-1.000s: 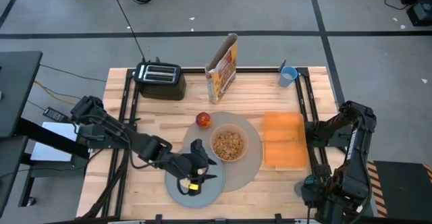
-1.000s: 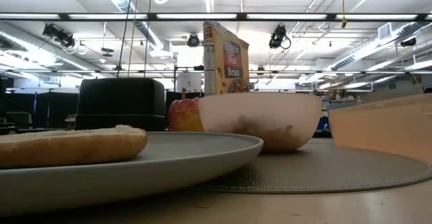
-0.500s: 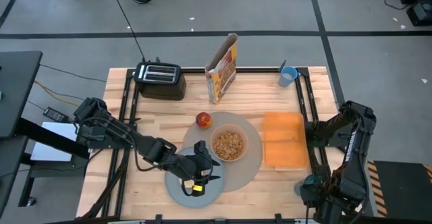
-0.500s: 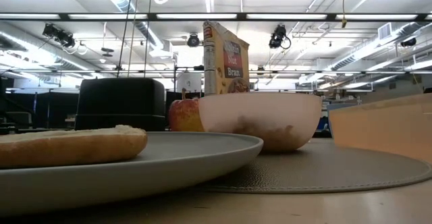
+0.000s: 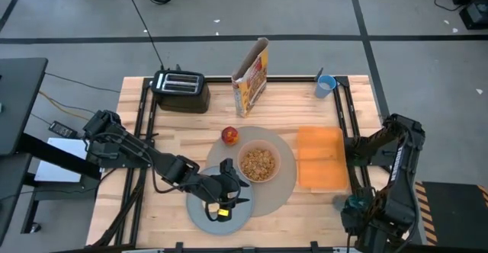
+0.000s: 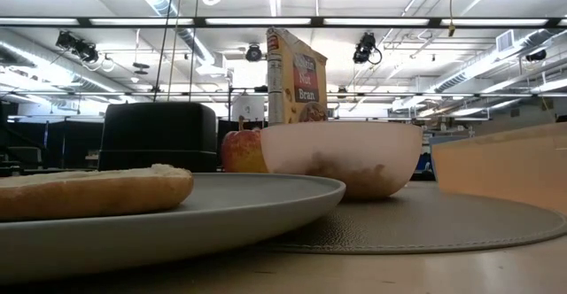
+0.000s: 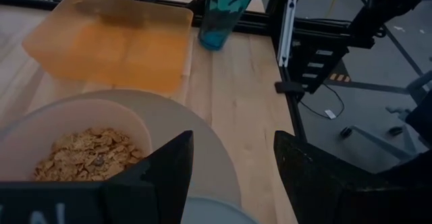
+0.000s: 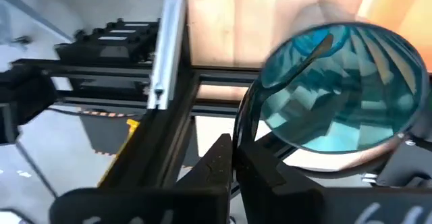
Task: Arrange a breakfast setting
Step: Put the black spoon to the right of the light orange bowl on the gray mat
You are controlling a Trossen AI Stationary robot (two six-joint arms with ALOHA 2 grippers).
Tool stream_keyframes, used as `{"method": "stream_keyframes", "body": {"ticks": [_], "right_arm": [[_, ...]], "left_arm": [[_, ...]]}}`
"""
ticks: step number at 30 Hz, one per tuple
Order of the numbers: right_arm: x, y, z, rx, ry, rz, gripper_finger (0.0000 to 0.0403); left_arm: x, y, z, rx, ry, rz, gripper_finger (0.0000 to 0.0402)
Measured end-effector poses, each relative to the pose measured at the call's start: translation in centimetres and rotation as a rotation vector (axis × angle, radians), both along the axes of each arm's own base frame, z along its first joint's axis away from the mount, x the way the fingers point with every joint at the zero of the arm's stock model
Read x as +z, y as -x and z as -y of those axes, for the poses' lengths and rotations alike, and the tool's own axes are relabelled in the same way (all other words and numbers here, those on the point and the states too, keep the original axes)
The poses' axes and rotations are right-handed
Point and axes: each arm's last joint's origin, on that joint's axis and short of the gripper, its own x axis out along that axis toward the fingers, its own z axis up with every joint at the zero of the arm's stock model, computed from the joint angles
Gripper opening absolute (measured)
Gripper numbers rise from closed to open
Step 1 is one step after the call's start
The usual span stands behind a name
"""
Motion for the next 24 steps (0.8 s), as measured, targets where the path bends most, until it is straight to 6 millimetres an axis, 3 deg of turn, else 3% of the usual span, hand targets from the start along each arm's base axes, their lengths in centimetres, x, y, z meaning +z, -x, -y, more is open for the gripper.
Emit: {"method": "stream_keyframes", "body": {"ticks": [7, 17, 24], "right_arm": [[2.1, -0.8, 0.5, -0.03, -0.062, -0.013, 0.0019], [7.7, -2.3, 1.9, -0.119, -0.257, 0.023, 0.0019], [10.4, -2.6, 2.8, -0.24, -0.351, -0.026, 0.0013]], "left_arm": [[0.1, -0.1, 0.0, -0.006, -0.003, 0.016, 0.0215], [0.3, -0.2, 0.1, -0.012, -0.002, 0.039, 0.0215], [0.3, -0.1, 0.1, -0.019, -0.013, 0.04, 0.0215]]}}
